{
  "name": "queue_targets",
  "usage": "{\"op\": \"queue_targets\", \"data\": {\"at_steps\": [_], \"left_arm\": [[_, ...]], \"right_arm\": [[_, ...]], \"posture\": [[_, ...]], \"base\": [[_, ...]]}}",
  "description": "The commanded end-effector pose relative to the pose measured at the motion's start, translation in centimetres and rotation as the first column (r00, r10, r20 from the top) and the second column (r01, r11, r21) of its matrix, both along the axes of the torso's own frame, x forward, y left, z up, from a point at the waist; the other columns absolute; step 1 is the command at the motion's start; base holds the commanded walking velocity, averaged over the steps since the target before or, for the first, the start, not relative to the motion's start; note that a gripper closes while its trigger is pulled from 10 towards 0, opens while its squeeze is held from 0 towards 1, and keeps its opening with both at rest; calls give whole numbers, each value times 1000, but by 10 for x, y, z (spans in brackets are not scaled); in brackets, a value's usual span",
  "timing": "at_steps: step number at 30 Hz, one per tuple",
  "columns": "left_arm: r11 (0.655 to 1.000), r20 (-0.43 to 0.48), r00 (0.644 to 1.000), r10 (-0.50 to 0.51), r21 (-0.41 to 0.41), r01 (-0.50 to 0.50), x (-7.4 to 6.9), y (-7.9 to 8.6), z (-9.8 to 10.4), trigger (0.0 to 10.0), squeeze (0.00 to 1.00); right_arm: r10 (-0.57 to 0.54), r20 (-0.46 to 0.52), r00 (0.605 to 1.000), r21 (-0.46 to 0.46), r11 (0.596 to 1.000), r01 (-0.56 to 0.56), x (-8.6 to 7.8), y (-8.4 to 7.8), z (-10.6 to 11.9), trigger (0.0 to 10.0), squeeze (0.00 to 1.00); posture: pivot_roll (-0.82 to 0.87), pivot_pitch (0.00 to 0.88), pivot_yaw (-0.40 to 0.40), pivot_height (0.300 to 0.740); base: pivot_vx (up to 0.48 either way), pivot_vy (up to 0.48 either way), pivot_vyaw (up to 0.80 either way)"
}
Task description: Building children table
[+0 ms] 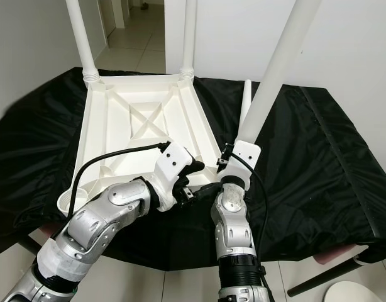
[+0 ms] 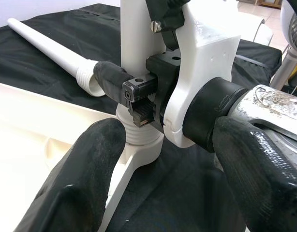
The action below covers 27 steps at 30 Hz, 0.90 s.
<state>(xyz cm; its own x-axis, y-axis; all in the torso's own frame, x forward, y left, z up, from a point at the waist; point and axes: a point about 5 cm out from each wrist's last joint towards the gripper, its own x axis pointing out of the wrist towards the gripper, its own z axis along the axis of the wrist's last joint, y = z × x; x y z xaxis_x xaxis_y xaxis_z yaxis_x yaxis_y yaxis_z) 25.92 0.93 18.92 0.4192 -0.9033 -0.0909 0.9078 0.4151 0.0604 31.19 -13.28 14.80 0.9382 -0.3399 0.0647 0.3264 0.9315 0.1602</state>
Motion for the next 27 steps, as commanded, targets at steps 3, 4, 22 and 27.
{"op": "queue_targets", "data": {"at_steps": [3,4,22,27], "left_arm": [[1000,4,1000,-27,-10,27,-3,-5,0,10000,0],[1000,3,1000,-26,-10,27,-3,-6,0,10000,0],[999,5,1000,-31,-13,31,-4,-8,2,10000,0],[999,4,1000,-30,-13,31,-3,-8,1,10000,0]], "right_arm": [[57,103,993,39,997,-61,-3,1,7,10000,1000],[75,144,987,23,997,-79,-3,-1,12,10000,1000],[424,84,902,-96,904,-416,3,-36,6,10000,0],[476,62,877,-120,876,-467,4,-41,3,10000,0]], "posture": [[18,0,-22,740],[17,0,-22,740],[11,0,-17,740],[10,0,-15,740]], "base": [[0,0,0],[0,0,0],[0,0,0],[0,0,0]]}}
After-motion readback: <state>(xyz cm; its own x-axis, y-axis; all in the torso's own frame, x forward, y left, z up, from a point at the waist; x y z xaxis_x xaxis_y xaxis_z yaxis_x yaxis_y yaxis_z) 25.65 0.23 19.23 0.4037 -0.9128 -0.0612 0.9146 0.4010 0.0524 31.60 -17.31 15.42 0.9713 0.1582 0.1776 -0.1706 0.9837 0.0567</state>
